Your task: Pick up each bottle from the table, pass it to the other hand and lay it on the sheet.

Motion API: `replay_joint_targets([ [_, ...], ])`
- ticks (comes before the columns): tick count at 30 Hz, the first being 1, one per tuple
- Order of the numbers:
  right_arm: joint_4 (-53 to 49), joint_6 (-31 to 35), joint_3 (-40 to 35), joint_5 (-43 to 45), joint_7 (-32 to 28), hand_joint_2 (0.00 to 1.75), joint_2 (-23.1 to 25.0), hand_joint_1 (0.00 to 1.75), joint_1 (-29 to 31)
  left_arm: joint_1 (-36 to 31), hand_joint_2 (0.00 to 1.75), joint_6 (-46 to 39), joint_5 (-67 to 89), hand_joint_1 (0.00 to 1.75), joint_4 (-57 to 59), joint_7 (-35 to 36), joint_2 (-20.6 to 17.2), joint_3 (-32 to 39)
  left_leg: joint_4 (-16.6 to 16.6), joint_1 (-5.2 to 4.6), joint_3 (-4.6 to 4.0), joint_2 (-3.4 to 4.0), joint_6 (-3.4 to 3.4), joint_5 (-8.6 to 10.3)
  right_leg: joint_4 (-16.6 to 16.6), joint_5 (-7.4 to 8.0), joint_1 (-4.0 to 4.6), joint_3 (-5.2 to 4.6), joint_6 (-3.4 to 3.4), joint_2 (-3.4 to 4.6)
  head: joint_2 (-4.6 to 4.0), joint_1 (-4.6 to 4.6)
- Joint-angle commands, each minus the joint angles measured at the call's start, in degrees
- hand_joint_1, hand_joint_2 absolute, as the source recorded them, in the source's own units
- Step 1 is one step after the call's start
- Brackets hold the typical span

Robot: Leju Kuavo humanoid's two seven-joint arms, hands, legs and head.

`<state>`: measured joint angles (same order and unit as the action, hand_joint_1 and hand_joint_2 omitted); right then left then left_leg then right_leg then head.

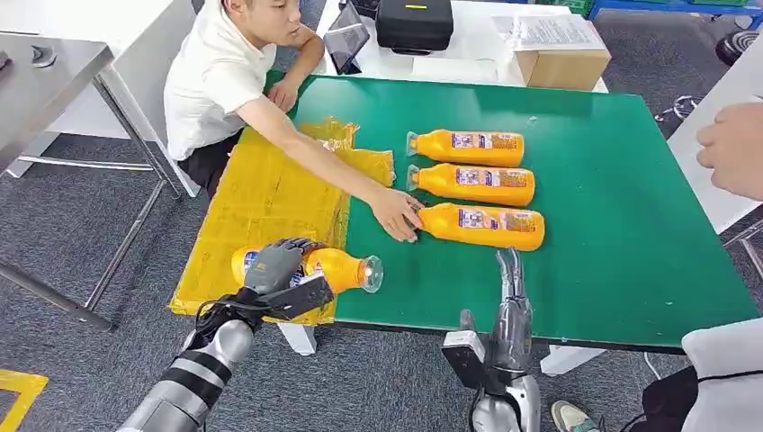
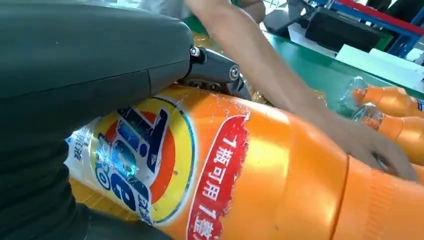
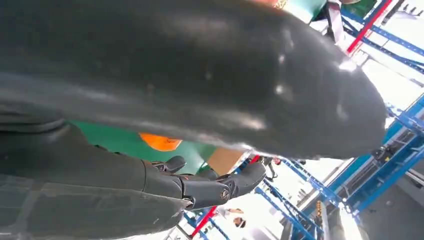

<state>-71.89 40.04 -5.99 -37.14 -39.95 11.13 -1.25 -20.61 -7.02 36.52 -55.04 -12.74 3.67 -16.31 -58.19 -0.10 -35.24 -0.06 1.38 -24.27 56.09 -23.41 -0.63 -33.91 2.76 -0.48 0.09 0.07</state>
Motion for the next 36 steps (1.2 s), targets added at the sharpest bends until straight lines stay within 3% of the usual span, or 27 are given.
replay_joint_targets([
  [1, 5.3, 0.0, -1.1, -0.3, 0.0, 0.00, -1.4, 0.00, 2.9, -4.0, 1.75, 4.4, -3.4, 0.00, 11.9, 0.4, -1.0, -2.5, 0.1, -0.01, 0.16, 0.07, -0.06, -0.01, -0.1, 0.01, -0.01, 0.12, -0.05, 0.09, 0.00, 0.00],
  [9, 7.6, 0.0, -1.1, 1.8, 0.0, 0.00, -1.4, 0.00, 3.8, -7.1, 1.75, 9.1, -6.1, 0.00, 18.4, 1.8, -1.5, -4.2, 0.1, 0.02, 0.24, 0.13, -0.09, -0.04, -0.1, 0.01, 0.02, 0.16, -0.08, 0.16, 0.00, 0.00],
  [32, 7.5, 0.0, -0.3, 2.1, 0.0, 0.00, -1.4, 0.00, 4.1, -8.4, 1.75, 8.6, -6.6, 0.00, 20.9, 3.0, -0.9, -5.4, 0.1, 0.02, 0.35, 0.21, -0.11, -0.04, -0.1, 0.02, 0.01, 0.28, -0.10, 0.23, 0.00, 0.02],
  [36, 7.1, 0.0, 0.8, 1.1, 0.0, 0.00, -1.5, 0.00, 3.6, -5.7, 1.75, 7.9, -11.7, 0.00, 14.6, -3.3, 0.3, -3.3, 0.1, 0.00, 0.37, 0.16, -0.10, -0.04, -0.1, 0.00, 0.00, 0.29, -0.09, 0.18, 0.00, 0.02],
])
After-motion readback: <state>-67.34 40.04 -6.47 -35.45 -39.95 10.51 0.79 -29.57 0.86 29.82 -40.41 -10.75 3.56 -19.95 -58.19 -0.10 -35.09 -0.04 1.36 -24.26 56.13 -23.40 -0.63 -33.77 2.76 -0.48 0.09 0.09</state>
